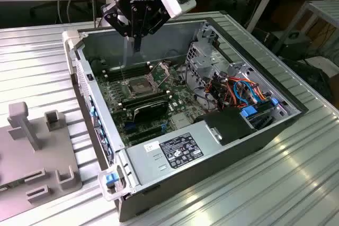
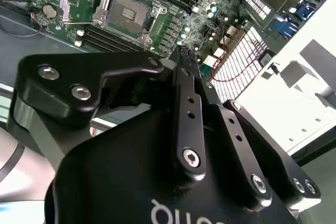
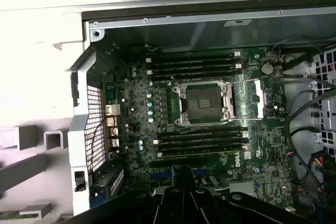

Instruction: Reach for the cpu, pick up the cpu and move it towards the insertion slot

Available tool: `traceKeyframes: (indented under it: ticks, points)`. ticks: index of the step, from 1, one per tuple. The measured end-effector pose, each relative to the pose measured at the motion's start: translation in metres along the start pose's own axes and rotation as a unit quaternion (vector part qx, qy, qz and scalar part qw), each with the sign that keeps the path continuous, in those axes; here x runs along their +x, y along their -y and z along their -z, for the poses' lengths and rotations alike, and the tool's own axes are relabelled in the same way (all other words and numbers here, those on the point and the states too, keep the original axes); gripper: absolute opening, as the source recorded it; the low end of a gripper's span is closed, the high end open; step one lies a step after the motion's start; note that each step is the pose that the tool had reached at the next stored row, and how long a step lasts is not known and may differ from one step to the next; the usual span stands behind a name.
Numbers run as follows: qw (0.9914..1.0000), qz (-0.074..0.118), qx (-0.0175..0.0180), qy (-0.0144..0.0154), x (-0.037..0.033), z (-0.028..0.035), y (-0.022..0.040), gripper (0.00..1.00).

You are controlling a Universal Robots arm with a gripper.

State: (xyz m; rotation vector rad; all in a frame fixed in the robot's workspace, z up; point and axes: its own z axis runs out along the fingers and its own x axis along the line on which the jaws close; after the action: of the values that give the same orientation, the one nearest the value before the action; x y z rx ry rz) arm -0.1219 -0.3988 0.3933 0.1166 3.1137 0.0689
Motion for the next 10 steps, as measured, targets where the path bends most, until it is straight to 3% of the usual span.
traceKeyframes:
  ticks: [10]
  points:
    - [1.00000,0.000,0.0000,0.0000,0.0027,0.0001,0.0002,0.11]
